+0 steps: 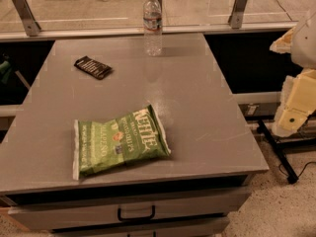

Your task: Pick rxbar chocolate

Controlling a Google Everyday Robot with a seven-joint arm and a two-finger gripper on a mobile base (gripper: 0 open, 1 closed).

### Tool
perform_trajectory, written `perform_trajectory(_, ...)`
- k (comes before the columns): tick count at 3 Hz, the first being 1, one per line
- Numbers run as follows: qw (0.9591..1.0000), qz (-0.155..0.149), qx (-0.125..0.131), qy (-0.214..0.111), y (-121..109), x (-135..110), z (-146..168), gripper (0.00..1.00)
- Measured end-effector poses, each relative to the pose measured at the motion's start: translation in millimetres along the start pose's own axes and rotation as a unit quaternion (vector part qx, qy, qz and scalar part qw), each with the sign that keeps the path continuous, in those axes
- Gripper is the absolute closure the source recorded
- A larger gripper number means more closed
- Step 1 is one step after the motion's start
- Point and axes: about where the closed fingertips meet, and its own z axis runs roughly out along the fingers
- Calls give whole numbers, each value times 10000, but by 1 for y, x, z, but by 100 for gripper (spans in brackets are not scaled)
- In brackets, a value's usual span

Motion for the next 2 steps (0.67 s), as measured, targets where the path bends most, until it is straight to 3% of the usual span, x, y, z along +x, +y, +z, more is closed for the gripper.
perform_trajectory(1, 10000, -2, 39, -44, -3, -2, 2, 0)
perform_trajectory(2, 9988, -192, -50, -439, -28, -28, 41, 0)
